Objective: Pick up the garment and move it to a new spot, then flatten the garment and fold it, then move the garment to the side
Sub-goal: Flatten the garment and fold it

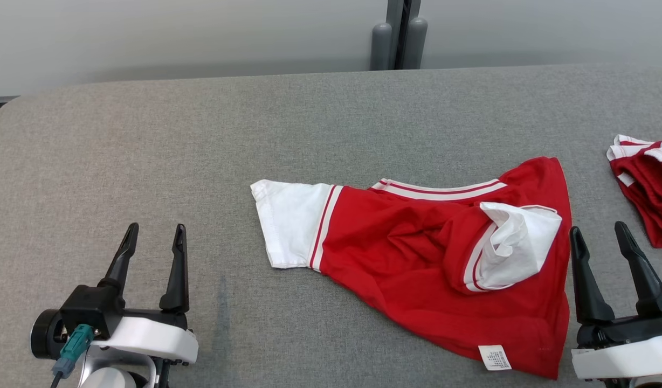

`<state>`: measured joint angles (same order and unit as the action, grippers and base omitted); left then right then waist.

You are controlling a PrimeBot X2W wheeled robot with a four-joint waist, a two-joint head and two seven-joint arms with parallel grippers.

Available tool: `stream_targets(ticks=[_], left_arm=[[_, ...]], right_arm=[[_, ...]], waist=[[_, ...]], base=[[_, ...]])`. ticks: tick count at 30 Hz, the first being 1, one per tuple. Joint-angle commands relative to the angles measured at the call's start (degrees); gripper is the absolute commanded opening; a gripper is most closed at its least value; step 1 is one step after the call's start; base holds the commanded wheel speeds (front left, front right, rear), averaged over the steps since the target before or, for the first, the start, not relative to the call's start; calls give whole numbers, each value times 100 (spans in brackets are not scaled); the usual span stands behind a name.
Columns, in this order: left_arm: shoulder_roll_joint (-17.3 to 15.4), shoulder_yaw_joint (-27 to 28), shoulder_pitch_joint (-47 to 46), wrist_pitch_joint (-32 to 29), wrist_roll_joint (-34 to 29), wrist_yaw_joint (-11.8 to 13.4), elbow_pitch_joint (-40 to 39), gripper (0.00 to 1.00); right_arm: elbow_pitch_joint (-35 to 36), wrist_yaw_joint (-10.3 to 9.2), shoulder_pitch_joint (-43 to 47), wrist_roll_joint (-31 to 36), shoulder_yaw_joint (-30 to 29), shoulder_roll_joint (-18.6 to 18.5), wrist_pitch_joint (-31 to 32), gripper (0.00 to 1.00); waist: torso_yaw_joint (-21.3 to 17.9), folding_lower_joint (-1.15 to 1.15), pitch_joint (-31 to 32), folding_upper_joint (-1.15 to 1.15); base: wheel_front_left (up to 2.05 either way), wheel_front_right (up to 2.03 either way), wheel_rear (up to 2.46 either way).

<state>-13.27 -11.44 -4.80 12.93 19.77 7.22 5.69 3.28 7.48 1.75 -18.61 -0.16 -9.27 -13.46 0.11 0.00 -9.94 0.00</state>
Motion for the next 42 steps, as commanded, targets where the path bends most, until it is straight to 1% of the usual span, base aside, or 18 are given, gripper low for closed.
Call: stream_targets(ticks=[1,7,19,22,25,27,30,34,38,42], left_arm=[[-35,-17,114,-23,-42,41,-23,100],[-21,-74,218,-41,-31,90,-64,100],[-73,-135,187,-69,-9,93,-143,100],[-86,-202,43,-128,-10,16,-161,100],[-106,-387,-269,-223,-96,-143,-209,100],[-97,-556,-560,-304,-172,-302,-220,100],[-82,-869,-1132,-449,-301,-603,-193,100],[39,-1327,-1907,-770,-423,-1031,25,100],[149,-1725,-2558,-1229,-335,-1311,578,100],[168,-2135,-3096,-1657,-124,-1440,1257,100]], right_arm=[[124,4,73,158,-63,24,74,100],[278,4,312,371,-134,244,407,100],[341,4,309,397,-184,341,465,100],[371,4,288,385,-187,351,474,100],[384,4,240,348,-167,367,486,100],[385,4,200,329,-131,373,487,100],[404,4,89,320,-33,344,453,100],[381,4,-83,316,17,332,415,100],[277,4,-253,300,121,367,312,100],[166,4,-364,251,189,431,208,100]], waist=[[-9,0,33,0],[-27,0,88,0],[-2,0,8,0],[-15,0,-24,0],[-41,0,-120,0],[-86,0,-200,0],[-207,0,-404,0],[-428,0,-718,0],[-667,0,-996,0],[-861,0,-1195,0]], base=[[0,0,0],[0,0,0],[0,0,0],[0,0,0],[0,0,0],[0,0,0],[0,0,0],[0,0,0],[0,0,0],[0,0,0]])
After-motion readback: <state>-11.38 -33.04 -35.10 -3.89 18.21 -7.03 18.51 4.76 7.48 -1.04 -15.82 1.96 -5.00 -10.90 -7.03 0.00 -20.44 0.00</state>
